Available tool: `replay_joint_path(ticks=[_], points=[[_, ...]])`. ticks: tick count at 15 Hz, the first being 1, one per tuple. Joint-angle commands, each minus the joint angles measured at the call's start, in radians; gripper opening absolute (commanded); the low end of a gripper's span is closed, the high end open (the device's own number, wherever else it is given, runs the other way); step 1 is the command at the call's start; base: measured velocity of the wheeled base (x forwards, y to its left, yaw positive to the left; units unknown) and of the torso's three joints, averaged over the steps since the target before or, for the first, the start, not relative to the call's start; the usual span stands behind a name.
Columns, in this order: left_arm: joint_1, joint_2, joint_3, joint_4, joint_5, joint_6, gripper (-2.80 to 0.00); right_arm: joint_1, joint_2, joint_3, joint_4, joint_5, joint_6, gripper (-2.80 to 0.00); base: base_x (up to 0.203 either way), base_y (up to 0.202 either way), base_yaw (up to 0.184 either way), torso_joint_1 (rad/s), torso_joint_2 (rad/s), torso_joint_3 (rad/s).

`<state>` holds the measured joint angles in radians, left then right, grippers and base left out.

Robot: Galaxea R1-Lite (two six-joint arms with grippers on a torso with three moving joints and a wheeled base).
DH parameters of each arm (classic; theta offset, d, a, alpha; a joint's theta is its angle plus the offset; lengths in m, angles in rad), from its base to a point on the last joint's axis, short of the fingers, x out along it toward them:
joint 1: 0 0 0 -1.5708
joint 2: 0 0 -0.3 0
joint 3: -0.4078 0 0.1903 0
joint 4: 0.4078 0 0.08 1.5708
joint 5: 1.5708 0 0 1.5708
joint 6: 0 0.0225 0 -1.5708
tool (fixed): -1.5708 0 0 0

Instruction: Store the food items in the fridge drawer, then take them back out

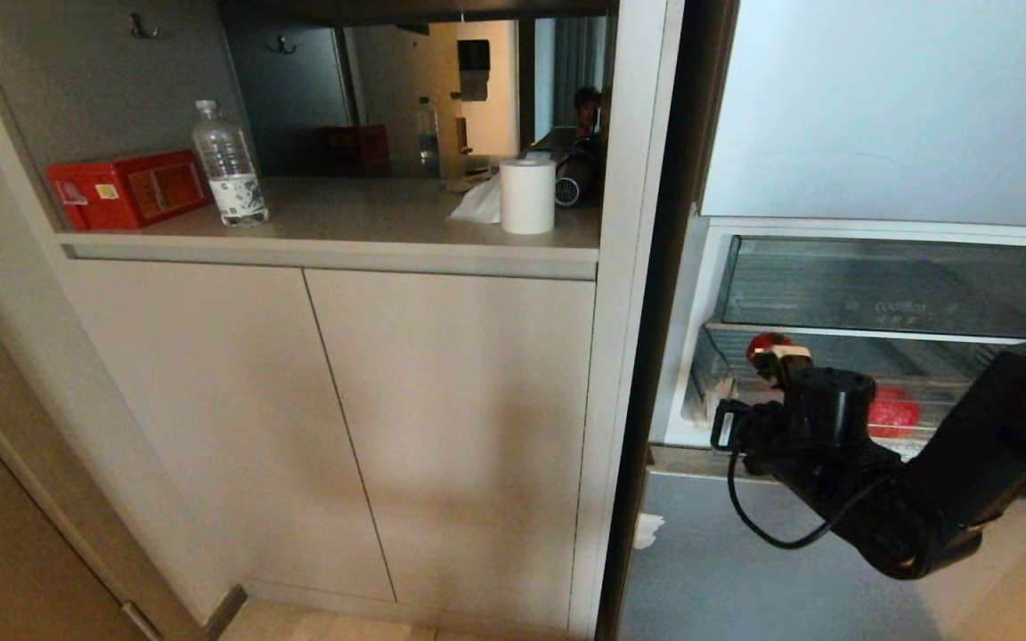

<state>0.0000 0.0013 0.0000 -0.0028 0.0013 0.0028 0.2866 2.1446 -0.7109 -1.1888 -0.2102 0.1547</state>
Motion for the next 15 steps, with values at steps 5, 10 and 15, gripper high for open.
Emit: replay_joint_path(ticks=[5,10,15], points=[[0.0,0.0,0.002,0.0,0.0,0.0,-2.8,0.023,-0.075,0.192,-0.127,-0.007,0.014,0.0,0.0,0.0,0.0,0.0,0.0,0.0],[0.0,0.0,0.002,0.0,0.0,-0.001,-2.8,0.023,-0.217,0.339,-0.125,-0.015,0.017,0.0,0.0,0.0,0.0,0.0,0.0,0.0],[0.0,0.0,0.002,0.0,0.0,0.0,-2.8,-0.014,-0.446,0.405,0.005,-0.031,0.007,-2.8,0.0,0.0,0.0,0.0,0.0,0.0]])
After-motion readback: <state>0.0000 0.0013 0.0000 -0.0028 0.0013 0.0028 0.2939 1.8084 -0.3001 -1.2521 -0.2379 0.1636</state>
